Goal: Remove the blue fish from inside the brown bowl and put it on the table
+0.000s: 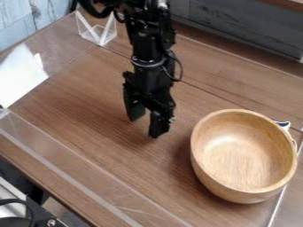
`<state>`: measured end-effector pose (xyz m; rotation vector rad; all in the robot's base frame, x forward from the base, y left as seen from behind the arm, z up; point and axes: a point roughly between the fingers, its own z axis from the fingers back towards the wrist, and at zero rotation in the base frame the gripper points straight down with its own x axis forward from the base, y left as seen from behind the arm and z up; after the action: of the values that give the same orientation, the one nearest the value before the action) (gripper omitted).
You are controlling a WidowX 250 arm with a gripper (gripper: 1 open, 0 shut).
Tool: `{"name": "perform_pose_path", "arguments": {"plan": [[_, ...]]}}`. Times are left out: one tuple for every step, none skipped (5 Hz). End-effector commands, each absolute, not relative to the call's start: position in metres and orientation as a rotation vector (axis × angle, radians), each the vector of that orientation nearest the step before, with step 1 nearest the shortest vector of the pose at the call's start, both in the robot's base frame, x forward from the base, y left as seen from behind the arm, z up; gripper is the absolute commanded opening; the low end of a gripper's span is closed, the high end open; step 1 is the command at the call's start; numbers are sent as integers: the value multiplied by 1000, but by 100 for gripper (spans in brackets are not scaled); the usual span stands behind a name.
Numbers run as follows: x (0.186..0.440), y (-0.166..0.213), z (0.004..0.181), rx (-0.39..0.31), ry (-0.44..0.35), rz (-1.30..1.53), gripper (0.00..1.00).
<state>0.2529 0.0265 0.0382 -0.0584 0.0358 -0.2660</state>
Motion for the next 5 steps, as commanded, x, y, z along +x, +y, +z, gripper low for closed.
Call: {"name": "perform_pose_path", "arguments": {"plan": [[257, 31, 51, -42, -32, -265, 100], [254, 32, 52, -43, -38, -263, 100], [250, 34, 53, -46, -48, -263, 100], [247, 35, 54, -49, -56, -260, 100], [245, 35, 56, -53, -64, -256, 100]]}}
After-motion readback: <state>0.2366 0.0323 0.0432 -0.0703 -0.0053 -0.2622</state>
